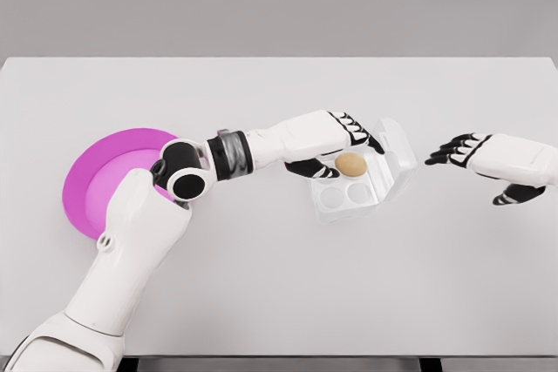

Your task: Pack egg into the box and close the box lid

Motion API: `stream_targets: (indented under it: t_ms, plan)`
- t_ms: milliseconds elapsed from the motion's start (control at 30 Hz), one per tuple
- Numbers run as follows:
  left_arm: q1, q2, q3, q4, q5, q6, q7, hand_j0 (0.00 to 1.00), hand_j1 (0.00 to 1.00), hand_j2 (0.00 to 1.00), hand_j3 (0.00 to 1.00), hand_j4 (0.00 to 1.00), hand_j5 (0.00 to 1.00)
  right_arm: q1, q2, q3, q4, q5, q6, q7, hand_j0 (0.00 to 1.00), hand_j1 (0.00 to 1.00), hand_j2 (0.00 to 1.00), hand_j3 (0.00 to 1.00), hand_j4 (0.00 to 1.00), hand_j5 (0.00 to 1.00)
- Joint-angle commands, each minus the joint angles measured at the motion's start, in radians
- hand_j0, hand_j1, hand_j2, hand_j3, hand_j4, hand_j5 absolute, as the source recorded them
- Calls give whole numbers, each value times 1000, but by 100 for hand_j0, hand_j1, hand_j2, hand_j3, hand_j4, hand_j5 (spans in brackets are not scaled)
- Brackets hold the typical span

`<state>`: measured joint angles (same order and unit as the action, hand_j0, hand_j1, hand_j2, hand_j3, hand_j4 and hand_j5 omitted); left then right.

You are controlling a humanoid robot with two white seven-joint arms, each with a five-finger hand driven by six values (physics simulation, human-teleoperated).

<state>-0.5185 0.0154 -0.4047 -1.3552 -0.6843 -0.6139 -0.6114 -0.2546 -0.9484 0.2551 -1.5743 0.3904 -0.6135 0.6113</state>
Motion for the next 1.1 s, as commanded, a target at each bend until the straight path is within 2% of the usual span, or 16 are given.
stream_targets:
  t_ms: [0,67,133,300,333,433,500,567,633,700,1033,1067]
  plan:
    - [0,12,7,-25,14,3,1,82,82,82,82,82,82,0,5,1,-7,-5,3,0,100,100,100,100,100,100]
    - [3,20,33,-48,14,3,1,88,88,88,88,88,88,-2,5,0,-7,-5,3,0,100,100,100,100,100,100]
    - [5,61,43,-81,57,3,1,95,95,95,95,95,95,-2,7,0,-7,-5,3,0,100,100,100,100,100,100]
    - [17,291,43,-226,319,3,1,100,100,100,100,100,100,-2,10,0,-15,-5,3,0,100,100,100,100,100,100]
    - [28,385,44,-280,406,3,1,100,100,100,100,100,100,0,10,1,-27,-7,3,0,100,100,100,100,100,100]
    - [46,561,87,-302,574,3,1,100,100,100,100,100,100,2,10,1,-38,-7,3,0,100,100,100,100,100,100]
    - [81,652,127,-295,627,3,1,100,100,100,100,100,100,2,10,7,-52,-7,3,0,100,100,100,100,100,100]
    - [120,715,165,-289,651,3,1,100,100,100,100,100,100,2,10,13,-73,-7,3,0,100,100,100,100,100,100]
    - [163,752,222,-271,654,3,1,100,100,100,100,100,100,2,10,13,-79,-7,3,0,100,100,100,100,100,100]
    - [183,773,250,-266,652,3,1,100,100,100,100,100,100,2,10,15,-81,-8,3,0,100,100,100,100,100,100]
    - [193,778,253,-257,651,3,1,100,100,100,100,100,100,5,11,39,-159,-15,3,0,100,100,100,100,100,100]
    - [193,778,253,-257,651,3,1,100,100,100,100,100,100,5,29,46,-168,-15,3,0,100,100,100,100,100,100]
